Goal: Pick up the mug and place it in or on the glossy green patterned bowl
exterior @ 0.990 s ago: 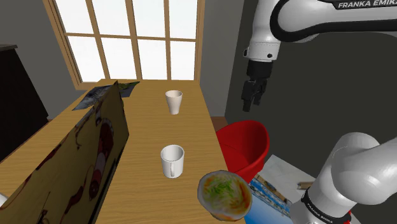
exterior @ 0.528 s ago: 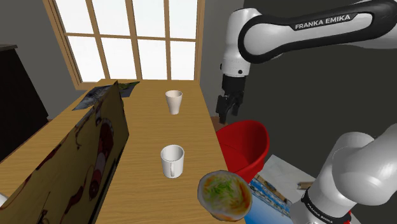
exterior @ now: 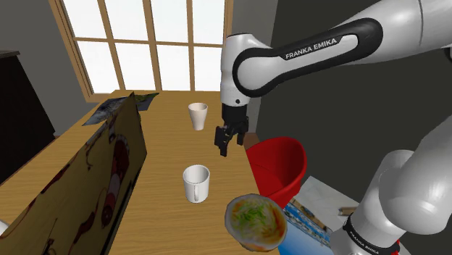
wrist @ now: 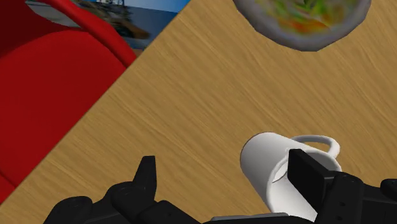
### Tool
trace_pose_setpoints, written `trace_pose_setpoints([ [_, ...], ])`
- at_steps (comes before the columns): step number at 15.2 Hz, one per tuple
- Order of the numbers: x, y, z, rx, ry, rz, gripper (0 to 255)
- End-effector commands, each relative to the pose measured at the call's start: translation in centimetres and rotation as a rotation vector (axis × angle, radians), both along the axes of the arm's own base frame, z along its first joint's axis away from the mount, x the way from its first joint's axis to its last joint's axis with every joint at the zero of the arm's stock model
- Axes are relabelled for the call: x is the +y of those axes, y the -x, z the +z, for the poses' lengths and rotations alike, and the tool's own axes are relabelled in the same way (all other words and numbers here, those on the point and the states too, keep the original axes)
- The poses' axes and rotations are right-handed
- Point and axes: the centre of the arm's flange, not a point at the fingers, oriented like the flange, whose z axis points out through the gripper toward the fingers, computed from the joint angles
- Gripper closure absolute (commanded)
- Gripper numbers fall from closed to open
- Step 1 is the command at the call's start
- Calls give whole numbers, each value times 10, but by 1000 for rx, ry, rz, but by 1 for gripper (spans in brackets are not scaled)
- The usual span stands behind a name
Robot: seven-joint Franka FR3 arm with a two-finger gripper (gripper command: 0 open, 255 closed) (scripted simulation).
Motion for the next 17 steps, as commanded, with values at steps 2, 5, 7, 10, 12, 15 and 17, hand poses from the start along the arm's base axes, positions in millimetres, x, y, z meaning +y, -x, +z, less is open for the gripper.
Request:
trace_pose_setpoints([
  [2, 27, -22, -23, 1, 3, 7, 0],
  [5, 54, -43, -45, 2, 6, 15, 0],
  [7, 72, -56, -59, 3, 9, 21, 0],
  [10, 76, -58, -73, 3, 9, 22, 0],
  [12, 77, -57, -84, 3, 9, 22, 0],
  [15, 78, -55, -99, 3, 9, 22, 0],
  [17, 78, -55, -102, 3, 9, 22, 0],
])
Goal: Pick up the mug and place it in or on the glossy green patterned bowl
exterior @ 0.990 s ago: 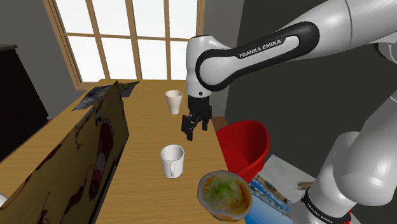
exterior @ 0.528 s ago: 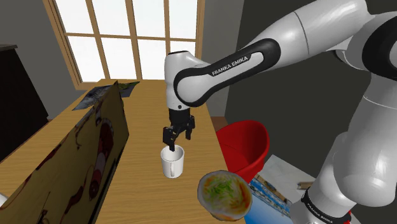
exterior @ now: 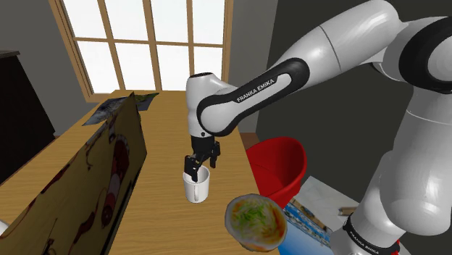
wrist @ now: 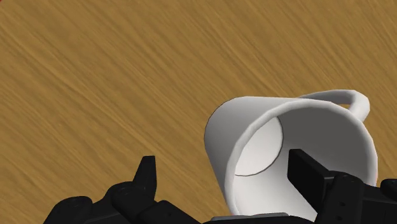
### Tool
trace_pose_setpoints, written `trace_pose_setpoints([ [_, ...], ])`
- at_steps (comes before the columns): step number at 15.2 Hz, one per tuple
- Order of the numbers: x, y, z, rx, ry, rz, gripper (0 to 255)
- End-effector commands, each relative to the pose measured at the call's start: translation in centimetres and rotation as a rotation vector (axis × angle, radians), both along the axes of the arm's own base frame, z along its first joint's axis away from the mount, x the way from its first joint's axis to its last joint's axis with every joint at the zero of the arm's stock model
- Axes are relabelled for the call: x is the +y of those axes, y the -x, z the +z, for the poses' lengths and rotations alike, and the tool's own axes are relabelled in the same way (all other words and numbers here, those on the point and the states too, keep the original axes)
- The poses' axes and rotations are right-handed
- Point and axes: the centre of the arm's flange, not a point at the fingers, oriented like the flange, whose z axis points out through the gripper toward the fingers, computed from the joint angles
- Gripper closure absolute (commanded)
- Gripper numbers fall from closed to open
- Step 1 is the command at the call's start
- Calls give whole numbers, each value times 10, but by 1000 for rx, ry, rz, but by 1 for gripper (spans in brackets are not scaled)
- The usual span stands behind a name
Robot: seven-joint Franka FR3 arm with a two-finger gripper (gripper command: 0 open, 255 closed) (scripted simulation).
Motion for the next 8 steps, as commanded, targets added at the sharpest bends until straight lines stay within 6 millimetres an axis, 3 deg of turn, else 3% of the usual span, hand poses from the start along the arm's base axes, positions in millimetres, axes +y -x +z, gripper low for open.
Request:
trace_pose_setpoints([
  [1, 0, 0, -2, 0, 0, 0, 0],
  [6, 0, 0, -2, 0, 0, 0, 0],
  [7, 0, 0, -2, 0, 0, 0, 255],
  [8, 0, 0, -2, 0, 0, 0, 255],
])
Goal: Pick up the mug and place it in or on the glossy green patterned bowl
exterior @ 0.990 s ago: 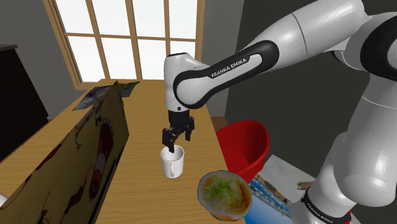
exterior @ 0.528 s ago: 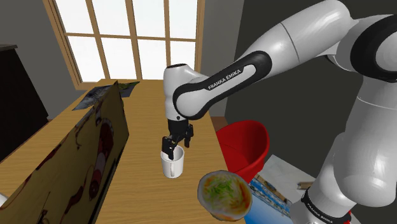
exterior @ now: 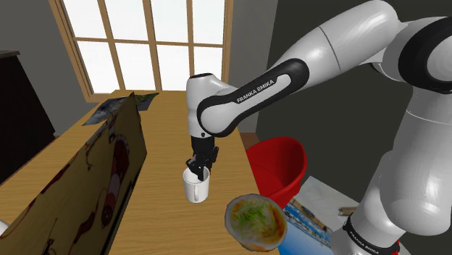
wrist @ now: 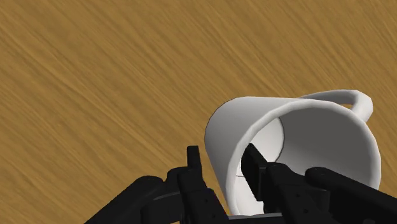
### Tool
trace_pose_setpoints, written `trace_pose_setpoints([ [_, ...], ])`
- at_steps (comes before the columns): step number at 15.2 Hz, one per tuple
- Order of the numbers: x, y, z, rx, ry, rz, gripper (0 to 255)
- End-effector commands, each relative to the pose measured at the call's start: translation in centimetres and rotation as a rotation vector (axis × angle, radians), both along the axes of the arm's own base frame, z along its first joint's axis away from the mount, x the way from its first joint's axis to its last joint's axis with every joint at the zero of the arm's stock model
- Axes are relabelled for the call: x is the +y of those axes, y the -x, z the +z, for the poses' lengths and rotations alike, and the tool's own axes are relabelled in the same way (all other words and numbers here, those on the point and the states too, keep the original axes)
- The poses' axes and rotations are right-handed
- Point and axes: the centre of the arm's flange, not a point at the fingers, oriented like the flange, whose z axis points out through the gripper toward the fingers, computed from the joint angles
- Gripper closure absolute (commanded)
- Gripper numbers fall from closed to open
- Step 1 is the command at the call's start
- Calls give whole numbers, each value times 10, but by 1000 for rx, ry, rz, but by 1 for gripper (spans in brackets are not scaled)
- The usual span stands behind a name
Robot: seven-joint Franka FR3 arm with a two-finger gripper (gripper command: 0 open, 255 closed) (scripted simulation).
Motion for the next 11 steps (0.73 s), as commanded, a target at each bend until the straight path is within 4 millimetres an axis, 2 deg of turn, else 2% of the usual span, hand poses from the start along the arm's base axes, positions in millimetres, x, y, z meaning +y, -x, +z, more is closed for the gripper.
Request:
trace_pose_setpoints([
  [1, 0, 0, 0, 0, 0, 0, 255],
  [8, 0, 0, 0, 0, 0, 0, 255],
  [11, 0, 0, 16, 0, 0, 0, 255],
])
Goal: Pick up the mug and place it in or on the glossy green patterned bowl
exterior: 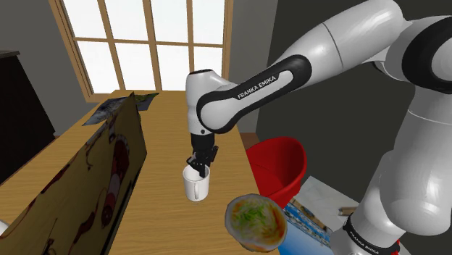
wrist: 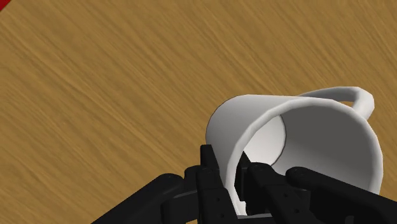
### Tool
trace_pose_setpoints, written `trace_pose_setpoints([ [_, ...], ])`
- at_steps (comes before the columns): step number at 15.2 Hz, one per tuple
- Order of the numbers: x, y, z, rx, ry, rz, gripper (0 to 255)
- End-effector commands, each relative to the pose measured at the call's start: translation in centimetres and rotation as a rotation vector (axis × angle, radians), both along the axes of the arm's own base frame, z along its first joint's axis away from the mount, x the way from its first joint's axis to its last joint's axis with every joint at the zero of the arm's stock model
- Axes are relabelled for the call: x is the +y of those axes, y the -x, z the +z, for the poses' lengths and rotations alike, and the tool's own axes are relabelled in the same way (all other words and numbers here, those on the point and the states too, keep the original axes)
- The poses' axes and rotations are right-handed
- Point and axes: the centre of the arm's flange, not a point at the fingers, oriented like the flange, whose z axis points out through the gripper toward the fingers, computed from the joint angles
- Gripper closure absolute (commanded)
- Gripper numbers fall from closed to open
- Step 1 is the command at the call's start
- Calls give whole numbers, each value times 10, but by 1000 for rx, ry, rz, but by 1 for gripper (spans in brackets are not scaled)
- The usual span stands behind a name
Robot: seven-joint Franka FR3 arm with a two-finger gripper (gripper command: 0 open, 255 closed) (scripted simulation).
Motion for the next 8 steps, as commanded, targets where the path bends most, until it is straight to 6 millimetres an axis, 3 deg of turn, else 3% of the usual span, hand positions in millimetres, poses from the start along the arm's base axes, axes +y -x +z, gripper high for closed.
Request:
trace_pose_setpoints([
  [1, -1, 0, 10, 0, 0, 0, 255],
  [8, -1, 0, 47, 0, 0, 0, 255],
])
